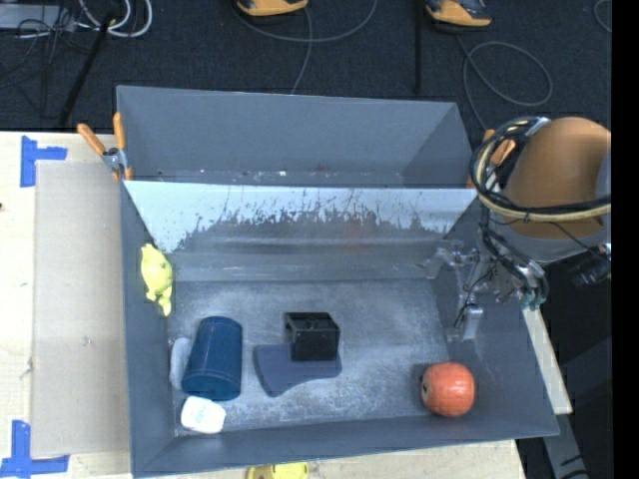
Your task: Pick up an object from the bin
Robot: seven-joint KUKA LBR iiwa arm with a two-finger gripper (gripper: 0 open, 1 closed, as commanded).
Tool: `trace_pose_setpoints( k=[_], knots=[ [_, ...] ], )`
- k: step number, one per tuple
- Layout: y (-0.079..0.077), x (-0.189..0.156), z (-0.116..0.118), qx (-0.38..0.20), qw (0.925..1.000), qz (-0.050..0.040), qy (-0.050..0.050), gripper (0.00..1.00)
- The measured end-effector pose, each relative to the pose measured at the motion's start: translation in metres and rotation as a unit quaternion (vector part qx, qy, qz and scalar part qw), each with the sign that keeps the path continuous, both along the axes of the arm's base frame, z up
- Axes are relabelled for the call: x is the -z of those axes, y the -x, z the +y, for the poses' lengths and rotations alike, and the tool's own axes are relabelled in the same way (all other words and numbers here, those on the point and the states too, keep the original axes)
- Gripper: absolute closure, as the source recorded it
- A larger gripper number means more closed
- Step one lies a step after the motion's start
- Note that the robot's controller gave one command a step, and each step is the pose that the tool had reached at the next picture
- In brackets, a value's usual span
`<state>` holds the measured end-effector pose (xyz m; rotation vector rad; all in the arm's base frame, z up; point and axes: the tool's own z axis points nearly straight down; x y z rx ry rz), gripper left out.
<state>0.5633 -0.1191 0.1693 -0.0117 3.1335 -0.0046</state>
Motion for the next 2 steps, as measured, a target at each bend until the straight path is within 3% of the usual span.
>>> trace_pose_setpoints(
  k=[1,2],
  knots=[
    [0.005,0.066,0.007,-0.070,0.9976,0.0030,-0.001,0.00],
    [-0.005,0.090,0.066,-0.066,0.9978,0.0044,-0.001,0.00]
  ],
)
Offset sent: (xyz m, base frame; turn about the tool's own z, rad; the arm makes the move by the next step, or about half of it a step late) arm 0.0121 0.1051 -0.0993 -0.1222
